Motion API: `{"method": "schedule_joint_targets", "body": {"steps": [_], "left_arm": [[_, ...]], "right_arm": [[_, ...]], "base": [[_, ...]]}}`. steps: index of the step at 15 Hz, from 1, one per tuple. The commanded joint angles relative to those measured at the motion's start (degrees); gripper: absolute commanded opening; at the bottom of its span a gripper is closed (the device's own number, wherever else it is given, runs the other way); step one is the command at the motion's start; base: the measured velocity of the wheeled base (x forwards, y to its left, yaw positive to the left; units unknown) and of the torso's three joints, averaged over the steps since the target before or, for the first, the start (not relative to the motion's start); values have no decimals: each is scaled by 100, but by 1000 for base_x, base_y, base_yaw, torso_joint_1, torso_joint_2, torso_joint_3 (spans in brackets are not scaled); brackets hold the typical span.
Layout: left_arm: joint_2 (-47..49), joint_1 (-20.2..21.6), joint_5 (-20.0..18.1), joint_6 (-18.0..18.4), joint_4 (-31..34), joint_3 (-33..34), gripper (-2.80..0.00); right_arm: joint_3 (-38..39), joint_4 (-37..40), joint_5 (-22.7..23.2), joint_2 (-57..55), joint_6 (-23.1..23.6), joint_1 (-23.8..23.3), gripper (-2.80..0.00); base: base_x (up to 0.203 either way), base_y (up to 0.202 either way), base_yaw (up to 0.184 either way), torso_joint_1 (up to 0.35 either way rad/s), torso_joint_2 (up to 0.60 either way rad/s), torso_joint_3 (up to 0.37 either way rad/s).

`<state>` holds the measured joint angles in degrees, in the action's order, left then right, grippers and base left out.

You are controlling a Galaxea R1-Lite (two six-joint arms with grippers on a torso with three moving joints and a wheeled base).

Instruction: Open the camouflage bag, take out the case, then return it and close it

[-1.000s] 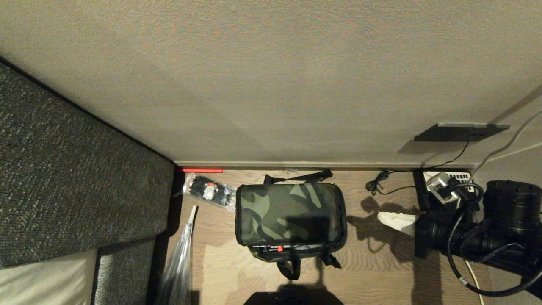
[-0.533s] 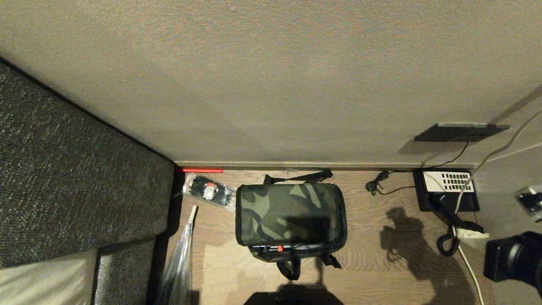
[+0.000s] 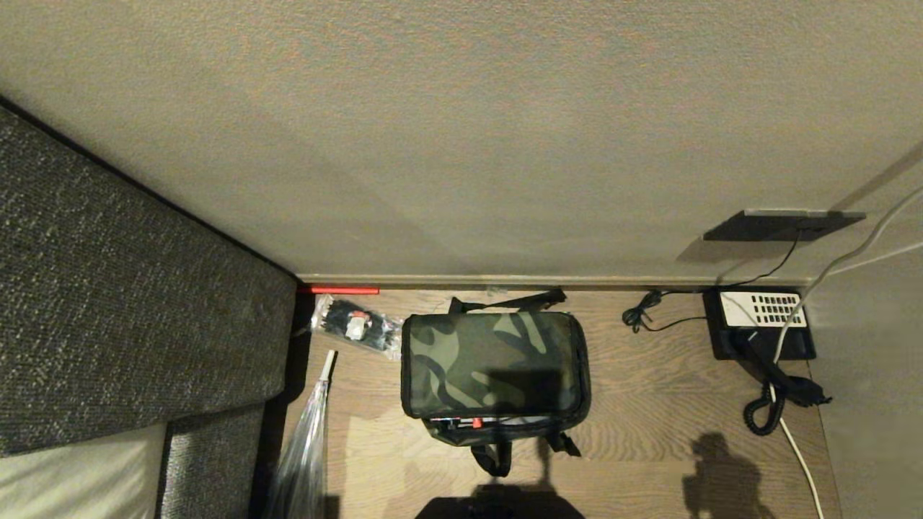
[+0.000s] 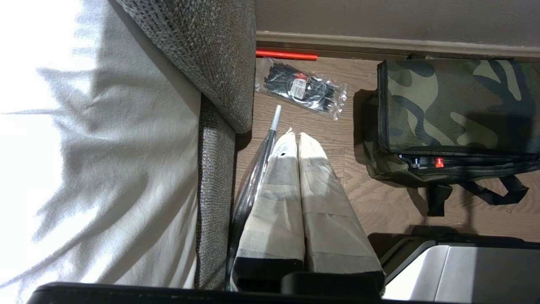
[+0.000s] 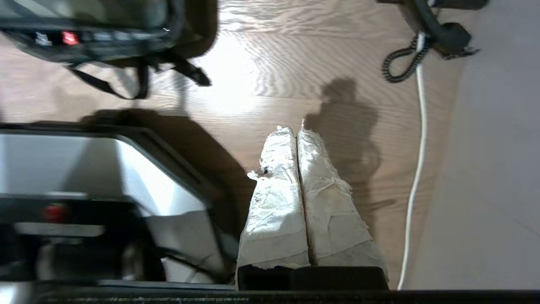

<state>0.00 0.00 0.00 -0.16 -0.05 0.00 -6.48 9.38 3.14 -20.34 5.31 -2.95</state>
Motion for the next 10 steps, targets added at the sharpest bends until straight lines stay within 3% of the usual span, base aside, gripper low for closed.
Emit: {"method": "schedule_joint_targets", "body": {"steps": [1,5,10], "left_arm": [[0,0,0,-2,-4,0,-280],[0,0,0,-2,-4,0,-280],[0,0,0,-2,-4,0,-280]], "right_arm": [[598,-1193,-110,551,45,-37,-280],[600,-906,-208,1914,-90,268,-280],[639,-938,-252,1999,-311,339,-280]], "base": [[0,0,0,0,0,0],[0,0,0,0,0,0],[0,0,0,0,0,0]]}}
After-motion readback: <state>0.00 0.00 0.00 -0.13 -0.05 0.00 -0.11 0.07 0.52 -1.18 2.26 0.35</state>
